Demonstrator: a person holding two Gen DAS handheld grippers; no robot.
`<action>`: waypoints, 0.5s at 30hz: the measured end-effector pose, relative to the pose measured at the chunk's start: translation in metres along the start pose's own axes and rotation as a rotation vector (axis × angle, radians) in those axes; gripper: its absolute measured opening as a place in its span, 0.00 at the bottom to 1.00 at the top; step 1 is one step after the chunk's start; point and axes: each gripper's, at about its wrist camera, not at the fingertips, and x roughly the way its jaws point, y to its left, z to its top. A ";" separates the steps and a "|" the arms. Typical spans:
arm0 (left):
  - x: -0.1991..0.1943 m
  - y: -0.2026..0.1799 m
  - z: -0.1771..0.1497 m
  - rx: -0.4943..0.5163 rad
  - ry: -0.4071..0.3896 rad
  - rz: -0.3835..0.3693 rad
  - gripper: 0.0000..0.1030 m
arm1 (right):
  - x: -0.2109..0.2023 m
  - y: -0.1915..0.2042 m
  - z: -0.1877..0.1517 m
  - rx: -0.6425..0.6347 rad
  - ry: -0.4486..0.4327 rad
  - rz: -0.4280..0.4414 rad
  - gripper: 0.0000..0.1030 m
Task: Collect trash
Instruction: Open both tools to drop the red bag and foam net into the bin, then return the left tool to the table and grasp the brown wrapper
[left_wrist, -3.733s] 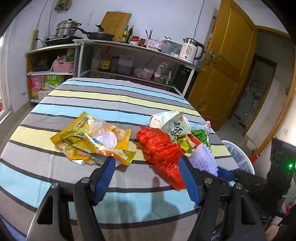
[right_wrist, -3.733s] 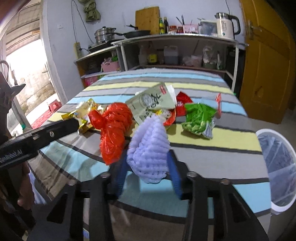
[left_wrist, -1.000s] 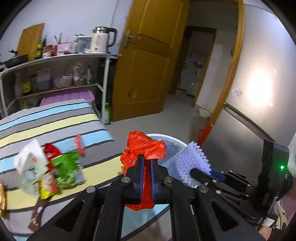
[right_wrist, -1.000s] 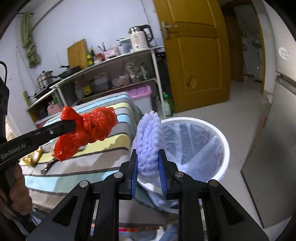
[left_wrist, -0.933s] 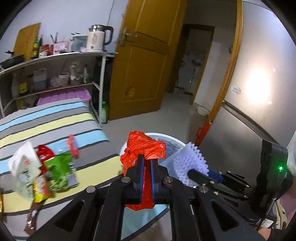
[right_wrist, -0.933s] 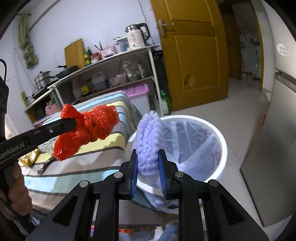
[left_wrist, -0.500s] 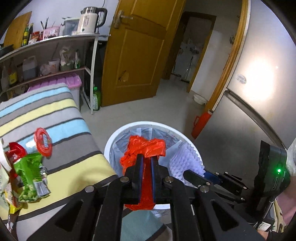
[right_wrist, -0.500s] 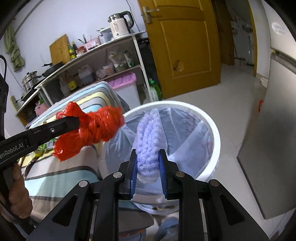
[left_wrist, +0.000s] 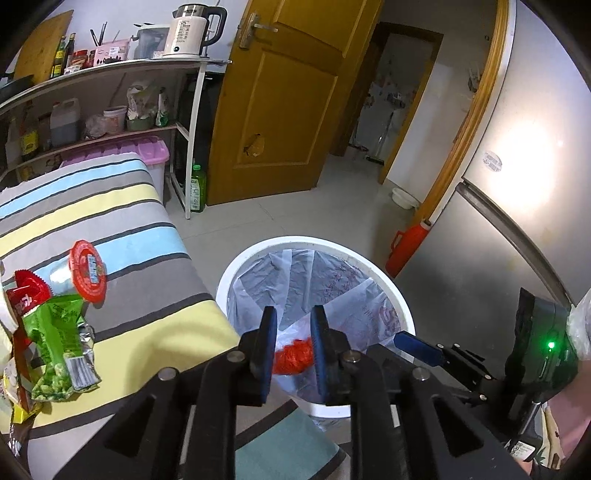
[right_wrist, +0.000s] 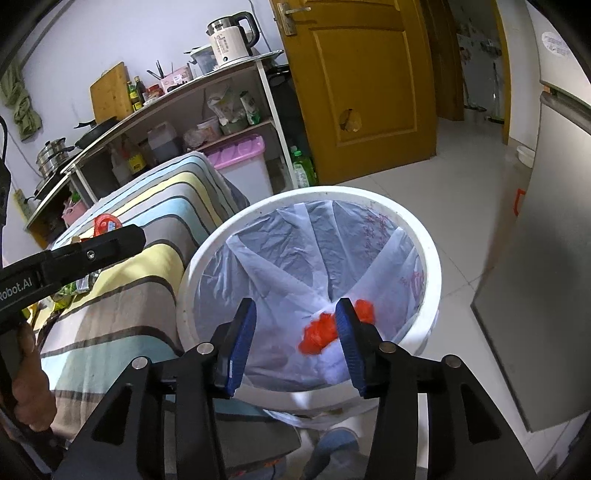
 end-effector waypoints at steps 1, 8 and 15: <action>-0.003 0.000 -0.001 -0.001 -0.006 0.000 0.19 | -0.004 0.002 0.000 -0.003 -0.009 0.002 0.45; -0.030 0.008 -0.009 -0.022 -0.048 0.027 0.21 | -0.032 0.017 0.001 -0.034 -0.080 0.028 0.45; -0.071 0.026 -0.022 -0.059 -0.105 0.055 0.29 | -0.056 0.045 -0.002 -0.093 -0.120 0.073 0.45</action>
